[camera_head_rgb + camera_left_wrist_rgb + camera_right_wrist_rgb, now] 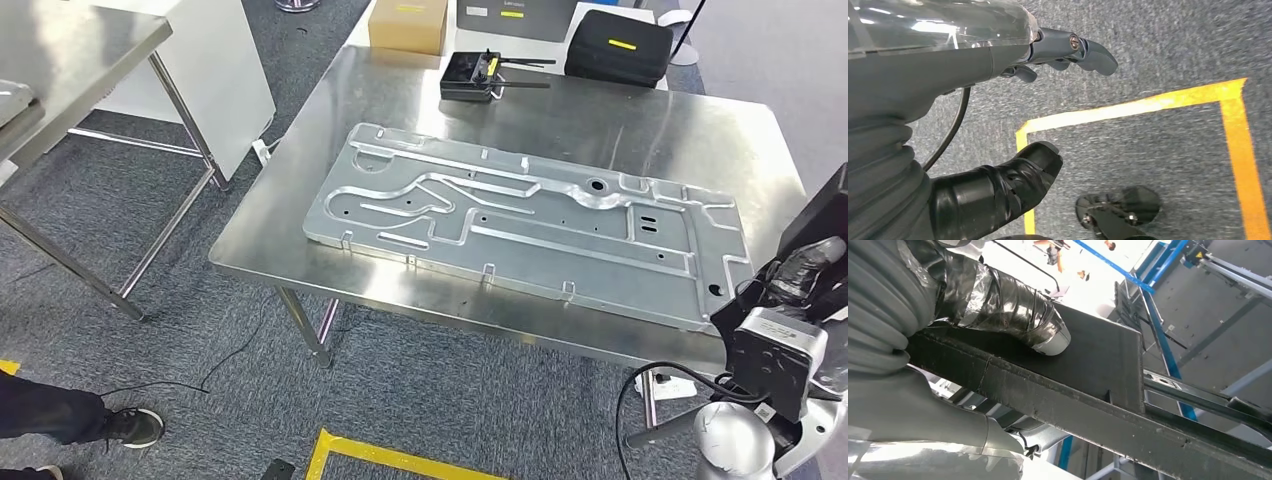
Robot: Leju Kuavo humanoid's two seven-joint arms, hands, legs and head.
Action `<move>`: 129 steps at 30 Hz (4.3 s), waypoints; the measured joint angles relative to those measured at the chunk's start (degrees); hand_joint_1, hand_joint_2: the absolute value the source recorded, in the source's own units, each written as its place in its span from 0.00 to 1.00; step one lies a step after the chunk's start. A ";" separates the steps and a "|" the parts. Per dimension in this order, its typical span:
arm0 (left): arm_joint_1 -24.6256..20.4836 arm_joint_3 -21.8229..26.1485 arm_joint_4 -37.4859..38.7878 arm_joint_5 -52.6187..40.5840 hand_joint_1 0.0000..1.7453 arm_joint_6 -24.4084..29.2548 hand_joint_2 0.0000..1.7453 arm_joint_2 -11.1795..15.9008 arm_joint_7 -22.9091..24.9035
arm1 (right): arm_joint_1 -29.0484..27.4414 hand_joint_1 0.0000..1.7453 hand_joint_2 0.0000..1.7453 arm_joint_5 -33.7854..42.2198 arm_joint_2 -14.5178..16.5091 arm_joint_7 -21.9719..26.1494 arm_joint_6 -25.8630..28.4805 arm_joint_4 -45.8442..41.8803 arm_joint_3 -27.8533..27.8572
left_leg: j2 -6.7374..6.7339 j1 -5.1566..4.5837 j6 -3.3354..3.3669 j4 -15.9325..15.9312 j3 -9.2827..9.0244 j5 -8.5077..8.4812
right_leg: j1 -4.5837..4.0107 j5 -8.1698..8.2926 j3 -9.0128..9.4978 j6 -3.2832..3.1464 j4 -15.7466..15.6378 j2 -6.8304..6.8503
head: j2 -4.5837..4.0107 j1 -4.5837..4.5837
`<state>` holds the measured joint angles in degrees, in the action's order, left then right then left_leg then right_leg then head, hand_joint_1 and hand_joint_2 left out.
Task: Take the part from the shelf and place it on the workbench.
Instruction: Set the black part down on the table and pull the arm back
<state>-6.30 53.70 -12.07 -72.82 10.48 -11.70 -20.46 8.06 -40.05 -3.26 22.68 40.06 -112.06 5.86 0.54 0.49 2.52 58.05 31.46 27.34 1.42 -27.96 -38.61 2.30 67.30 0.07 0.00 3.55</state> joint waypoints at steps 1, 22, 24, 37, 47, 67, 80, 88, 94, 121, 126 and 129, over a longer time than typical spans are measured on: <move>-0.05 -0.03 0.00 -0.01 0.00 -0.07 1.00 -0.01 0.00 | 0.18 1.00 1.00 -0.03 -0.09 -0.03 -0.01 0.18 0.00 | 0.05 -0.07 -0.31 0.25 -0.33 0.51 | -0.07 1.73 1.40 -0.05 -3.48 -0.01 | 0.00 0.02; -0.32 -0.86 0.00 -0.14 0.00 0.71 1.00 -0.03 1.52 | 1.98 1.00 1.00 -3.43 -0.66 -1.82 -0.02 3.77 -0.29 | -0.05 -0.70 -1.54 1.10 4.02 -2.65 | -1.40 -1.59 7.50 -3.01 -8.08 -0.17 | 0.00 -0.04; -0.35 -0.88 0.00 -0.17 0.00 1.03 1.00 -0.04 1.81 | 2.17 1.00 1.00 -3.96 -0.66 -1.90 -0.01 4.20 -0.54 | -0.01 -0.81 -1.39 1.11 4.03 -2.55 | -1.30 -1.62 7.58 -2.97 -8.27 -0.11 | 0.00 -0.05; -0.49 -1.04 0.00 -0.77 0.00 2.66 1.00 -0.13 3.26 | 3.26 1.00 1.00 -7.65 -0.66 -3.39 -0.02 5.98 -2.01 | -0.06 -0.86 -1.01 1.11 3.95 -2.37 | -1.26 -1.49 7.80 -2.52 -8.74 -0.13 | 0.00 -0.05; -0.97 -1.15 0.00 -0.85 0.00 1.43 1.00 -0.31 3.08 | 7.40 1.00 1.00 -12.50 -0.65 -5.81 -0.01 9.57 -6.86 | -0.06 -0.77 -1.01 1.10 3.90 -2.49 | -1.28 -1.49 7.81 -2.52 -8.69 -0.13 | 0.00 -0.05; -2.02 -3.86 0.00 -2.66 0.00 -1.39 0.75 -0.39 4.19 | 22.83 0.80 1.00 -25.66 -0.94 -16.83 -2.28 18.95 -15.86 | -0.07 -0.77 -1.00 1.08 3.90 -2.57 | -1.30 -1.44 7.80 -2.46 -8.67 -0.15 | 0.00 -0.05; -2.80 -5.83 0.00 -2.92 0.00 -0.53 0.00 -0.80 6.33 | 39.27 0.82 1.00 -49.58 -8.36 -35.26 -7.53 34.46 -25.38 | -0.03 -0.82 -0.93 1.09 3.92 -2.63 | -1.28 -1.38 7.80 -2.37 -8.67 -0.12 | 0.00 -0.05; -2.95 -6.73 0.00 -2.39 0.00 -0.30 0.00 -0.85 6.88 | 44.01 0.83 1.00 -49.70 -14.87 -39.61 -7.92 45.39 -36.06 | -0.02 -0.82 -0.92 1.13 3.92 -2.63 | -1.27 -1.34 7.79 -2.31 -8.70 -0.11 | 0.00 -0.05; -2.95 -6.89 0.00 -1.79 0.00 0.06 0.00 -0.91 7.00 | 43.50 0.81 1.00 -49.70 -17.44 -40.05 -7.10 50.39 -38.29 | -0.02 -0.82 -0.93 1.13 3.92 -2.62 | -1.27 -1.34 7.76 -2.31 -8.70 -0.12 | 0.00 -0.05; -2.91 -7.10 0.00 -0.10 0.00 0.42 0.00 -0.93 6.89 | 31.34 0.89 1.00 -49.29 -17.90 -32.59 -3.84 53.98 -33.41 | -0.05 -0.82 -0.93 1.10 3.94 -2.62 | -1.30 -1.34 7.77 -2.31 -8.70 -0.12 | 0.00 -0.05; -2.91 -7.13 0.00 0.35 0.00 0.39 0.00 -0.93 6.78 | 27.75 0.89 1.00 -48.42 -14.82 -28.86 -5.60 52.66 -32.71 | -0.05 -0.78 -0.93 1.09 3.92 -2.62 | -1.30 -1.35 7.76 -2.31 -8.70 -0.12 | 0.00 -0.05; -2.84 -7.13 0.00 0.39 0.00 0.38 0.00 -0.93 6.75 | 26.33 0.89 1.00 -48.14 -13.56 -27.80 -6.31 52.44 -32.66 | -0.04 -0.77 -0.93 1.08 3.93 -2.62 | -1.31 -1.35 7.76 -2.31 -8.69 -0.11 | 0.00 -0.05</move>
<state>-9.14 46.58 -12.07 -72.43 10.86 -12.63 -13.70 34.39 -88.19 -16.81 -5.11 33.75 -59.62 -26.80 0.50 -0.28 1.58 59.12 35.39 24.72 0.12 -29.31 -30.85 -0.02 58.61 -0.05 0.00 3.50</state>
